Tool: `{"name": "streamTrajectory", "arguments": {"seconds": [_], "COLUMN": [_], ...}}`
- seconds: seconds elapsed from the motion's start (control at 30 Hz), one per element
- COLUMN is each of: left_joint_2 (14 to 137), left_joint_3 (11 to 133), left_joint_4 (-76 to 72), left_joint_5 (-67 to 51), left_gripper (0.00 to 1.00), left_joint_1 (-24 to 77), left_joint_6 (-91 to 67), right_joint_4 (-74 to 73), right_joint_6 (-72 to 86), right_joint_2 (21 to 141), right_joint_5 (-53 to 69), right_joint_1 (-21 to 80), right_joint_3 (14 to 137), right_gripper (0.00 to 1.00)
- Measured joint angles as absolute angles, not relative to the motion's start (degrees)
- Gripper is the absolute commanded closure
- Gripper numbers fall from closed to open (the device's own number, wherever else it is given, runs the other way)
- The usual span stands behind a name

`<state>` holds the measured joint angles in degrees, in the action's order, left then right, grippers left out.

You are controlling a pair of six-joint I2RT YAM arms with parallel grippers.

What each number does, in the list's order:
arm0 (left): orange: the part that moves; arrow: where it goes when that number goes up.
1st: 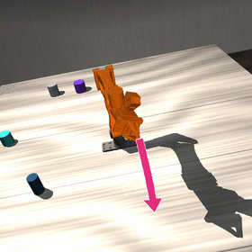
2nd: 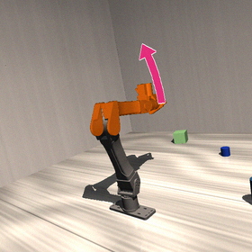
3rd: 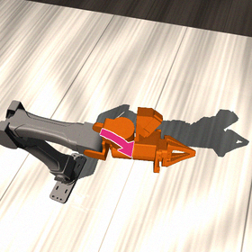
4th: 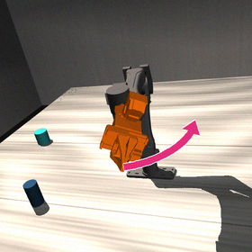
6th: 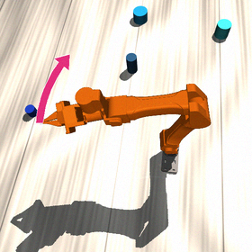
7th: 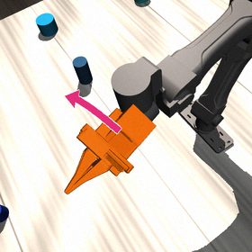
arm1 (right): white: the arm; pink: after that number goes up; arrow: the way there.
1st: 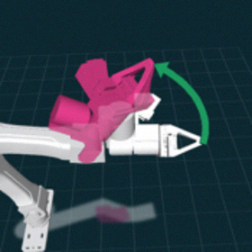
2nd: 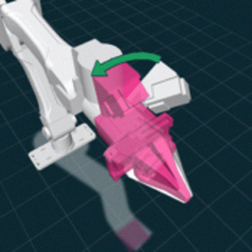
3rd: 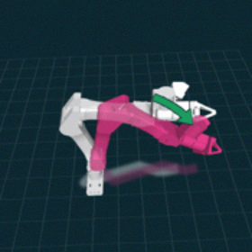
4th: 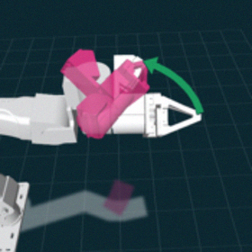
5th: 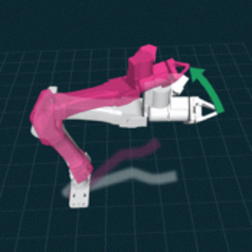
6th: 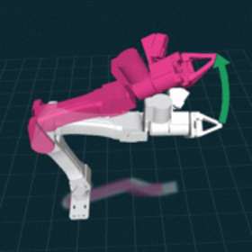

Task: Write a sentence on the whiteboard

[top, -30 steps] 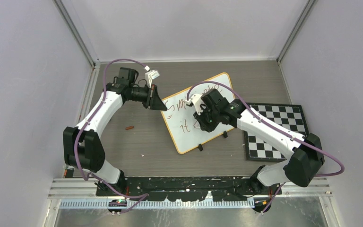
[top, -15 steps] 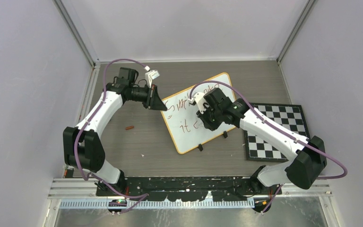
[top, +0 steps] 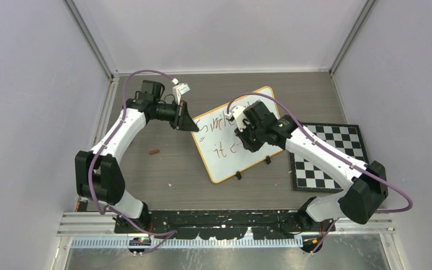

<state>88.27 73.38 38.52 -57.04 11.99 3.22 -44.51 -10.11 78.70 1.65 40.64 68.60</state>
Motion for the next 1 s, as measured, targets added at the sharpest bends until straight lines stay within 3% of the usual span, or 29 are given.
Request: {"name": "streamTrajectory", "arguments": {"seconds": [1.0], "left_joint_2": [88.27], "left_joint_3": [73.38], "left_joint_4": [38.57], "left_joint_5": [-57.06], "left_gripper": [1.0], "left_joint_1": [11.99], "left_joint_6": [3.27], "right_joint_4": [-46.57], "right_joint_6": [-11.2], "right_joint_2": [79.44], "right_joint_5": [-0.54], "right_joint_1": [40.64], "right_joint_3": [68.42], "right_gripper": [1.0]}}
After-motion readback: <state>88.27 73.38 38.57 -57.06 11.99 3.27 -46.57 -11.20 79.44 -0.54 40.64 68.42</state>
